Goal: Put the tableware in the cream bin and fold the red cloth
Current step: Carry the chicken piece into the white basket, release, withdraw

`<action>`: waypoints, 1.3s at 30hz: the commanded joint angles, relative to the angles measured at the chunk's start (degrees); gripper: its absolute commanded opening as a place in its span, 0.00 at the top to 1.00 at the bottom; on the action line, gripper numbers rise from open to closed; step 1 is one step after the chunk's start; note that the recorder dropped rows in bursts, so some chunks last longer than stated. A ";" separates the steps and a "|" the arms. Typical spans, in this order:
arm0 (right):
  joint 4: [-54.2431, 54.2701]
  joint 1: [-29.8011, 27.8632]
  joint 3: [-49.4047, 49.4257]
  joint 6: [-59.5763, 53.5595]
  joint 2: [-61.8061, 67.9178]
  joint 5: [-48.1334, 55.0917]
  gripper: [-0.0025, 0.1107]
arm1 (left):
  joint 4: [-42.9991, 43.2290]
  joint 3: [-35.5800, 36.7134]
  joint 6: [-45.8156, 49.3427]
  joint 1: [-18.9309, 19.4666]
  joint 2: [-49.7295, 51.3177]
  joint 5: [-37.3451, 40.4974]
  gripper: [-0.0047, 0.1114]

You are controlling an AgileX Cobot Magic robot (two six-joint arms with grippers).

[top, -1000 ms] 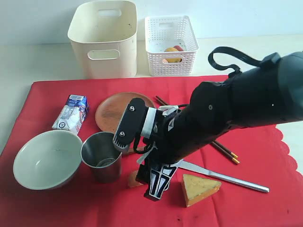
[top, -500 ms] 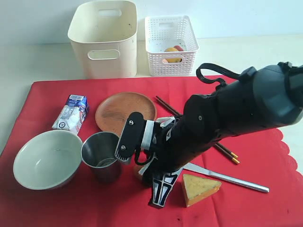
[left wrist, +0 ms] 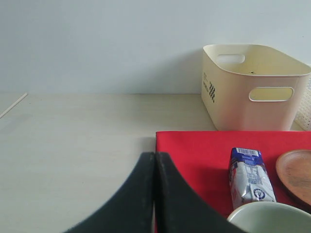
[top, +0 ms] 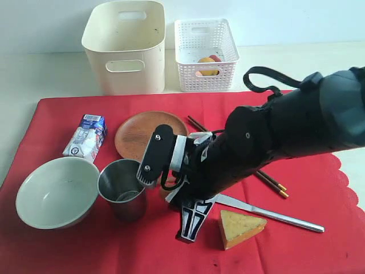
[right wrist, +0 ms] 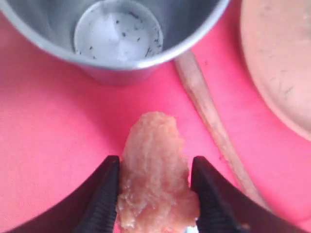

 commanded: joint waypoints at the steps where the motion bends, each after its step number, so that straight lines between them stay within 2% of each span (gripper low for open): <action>1: -0.22 0.13 -0.13 0.66 -5.52 -0.82 0.98 | -0.13 -0.16 0.04 -0.21 -0.37 -0.16 0.95; 8: -0.44 -0.06 -0.13 3.08 -10.39 -10.77 0.98 | -0.13 -0.16 0.04 -0.21 -0.37 -0.16 0.95; 16: 2.87 -0.32 -0.13 6.12 -10.25 -30.23 0.98 | -0.13 -0.16 0.04 -0.21 -0.37 -0.16 0.95; 28: 4.67 -13.61 -0.26 6.12 -6.47 -47.44 0.98 | -0.13 -0.16 0.04 -0.21 -0.37 -0.16 0.95; 39: 4.55 -21.33 -17.98 7.54 11.62 -45.80 0.98 | -0.13 -0.16 0.04 -0.21 -0.37 -0.16 0.95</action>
